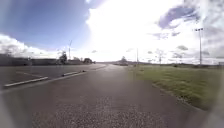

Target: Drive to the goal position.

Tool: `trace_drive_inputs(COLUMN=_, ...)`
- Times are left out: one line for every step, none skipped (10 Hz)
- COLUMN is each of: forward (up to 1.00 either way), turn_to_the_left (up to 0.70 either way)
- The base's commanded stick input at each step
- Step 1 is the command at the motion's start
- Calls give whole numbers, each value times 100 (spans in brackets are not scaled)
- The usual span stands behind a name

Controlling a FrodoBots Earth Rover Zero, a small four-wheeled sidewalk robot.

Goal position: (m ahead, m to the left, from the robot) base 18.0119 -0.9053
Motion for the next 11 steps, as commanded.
trace_drive_inputs(forward=100, turn_to_the_left=0)
trace_drive_inputs(forward=100, turn_to_the_left=0)
trace_drive_inputs(forward=100, turn_to_the_left=0)
trace_drive_inputs(forward=100, turn_to_the_left=0)
trace_drive_inputs(forward=100, turn_to_the_left=0)
trace_drive_inputs(forward=100, turn_to_the_left=-40)
trace_drive_inputs(forward=100, turn_to_the_left=-40)
trace_drive_inputs(forward=100, turn_to_the_left=0)
trace_drive_inputs(forward=100, turn_to_the_left=0)
trace_drive_inputs(forward=100, turn_to_the_left=0)
trace_drive_inputs(forward=100, turn_to_the_left=0)
